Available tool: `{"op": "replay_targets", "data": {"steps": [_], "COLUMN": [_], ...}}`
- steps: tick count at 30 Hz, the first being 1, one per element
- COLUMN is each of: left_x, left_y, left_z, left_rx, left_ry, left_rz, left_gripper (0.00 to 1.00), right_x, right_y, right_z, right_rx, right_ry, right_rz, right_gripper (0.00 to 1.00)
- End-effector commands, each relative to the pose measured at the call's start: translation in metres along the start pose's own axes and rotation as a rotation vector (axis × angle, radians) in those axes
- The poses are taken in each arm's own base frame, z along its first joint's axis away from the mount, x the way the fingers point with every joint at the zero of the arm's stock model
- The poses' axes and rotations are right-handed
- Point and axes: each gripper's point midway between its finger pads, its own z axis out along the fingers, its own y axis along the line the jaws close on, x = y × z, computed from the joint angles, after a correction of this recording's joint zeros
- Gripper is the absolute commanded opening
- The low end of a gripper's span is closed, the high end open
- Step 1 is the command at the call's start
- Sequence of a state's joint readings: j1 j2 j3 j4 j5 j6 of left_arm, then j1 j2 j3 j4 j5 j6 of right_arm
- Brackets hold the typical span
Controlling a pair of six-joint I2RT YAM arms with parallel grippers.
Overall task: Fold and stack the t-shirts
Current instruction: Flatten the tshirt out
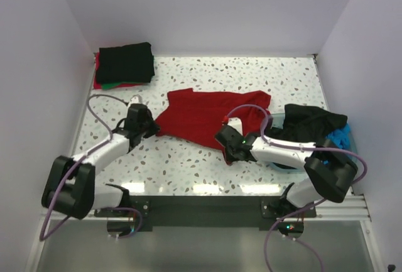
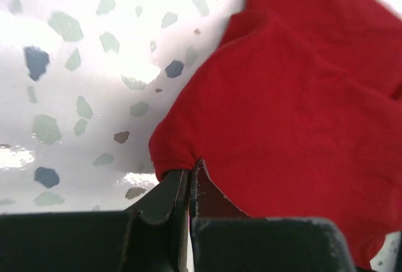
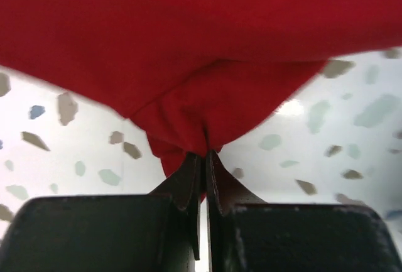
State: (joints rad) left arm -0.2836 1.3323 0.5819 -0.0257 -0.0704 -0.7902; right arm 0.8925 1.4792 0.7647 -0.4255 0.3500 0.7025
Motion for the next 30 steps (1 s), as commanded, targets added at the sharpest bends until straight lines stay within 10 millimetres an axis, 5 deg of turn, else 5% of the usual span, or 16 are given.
{"op": "replay_targets", "data": {"steps": [1, 5, 7, 9, 11, 12, 14, 15, 19, 24, 30], "left_x": [-0.048, -0.107, -0.135, -0.165, -0.185, -0.203, -0.216, -0.233, -0.255, -0.257, -0.248], "left_y": [-0.017, -0.044, -0.057, -0.078, -0.095, -0.113, -0.127, -0.14, -0.151, -0.151, -0.149], "left_z": [-0.04, -0.111, -0.148, -0.194, -0.225, -0.257, -0.283, -0.319, -0.399, -0.496, -0.561], "left_rx": [0.018, 0.084, 0.102, 0.173, 0.231, 0.292, 0.328, 0.384, 0.469, 0.6, 0.701], "left_ry": [-0.152, -0.353, -0.435, -0.53, -0.59, -0.64, -0.666, -0.727, -0.862, -1.002, -1.079], "left_rz": [0.039, 0.025, 0.012, 0.01, 0.015, 0.027, 0.04, 0.043, 0.049, 0.068, 0.093], "left_gripper": [0.0, 0.0, 0.0, 0.0, 0.0, 0.0, 0.0, 0.0, 0.0, 0.0, 0.0], "right_x": [-0.042, -0.106, -0.143, -0.176, -0.196, -0.212, -0.225, -0.237, -0.246, -0.228, -0.203], "right_y": [-0.033, -0.069, -0.078, -0.083, -0.078, -0.079, -0.072, -0.074, -0.057, -0.036, -0.02], "right_z": [-0.037, -0.123, -0.183, -0.241, -0.277, -0.314, -0.346, -0.383, -0.442, -0.517, -0.577], "right_rx": [0.161, 0.265, 0.22, 0.15, 0.066, 0.019, -0.056, -0.119, -0.297, -0.607, -0.888], "right_ry": [-0.137, -0.359, -0.507, -0.645, -0.724, -0.793, -0.839, -0.909, -0.982, -1.088, -1.168], "right_rz": [-0.022, -0.005, 0.037, 0.042, 0.036, 0.021, -0.049, -0.034, -0.159, -0.307, -0.398], "right_gripper": [0.0, 0.0, 0.0, 0.0, 0.0, 0.0, 0.0, 0.0, 0.0, 0.0, 0.0]}}
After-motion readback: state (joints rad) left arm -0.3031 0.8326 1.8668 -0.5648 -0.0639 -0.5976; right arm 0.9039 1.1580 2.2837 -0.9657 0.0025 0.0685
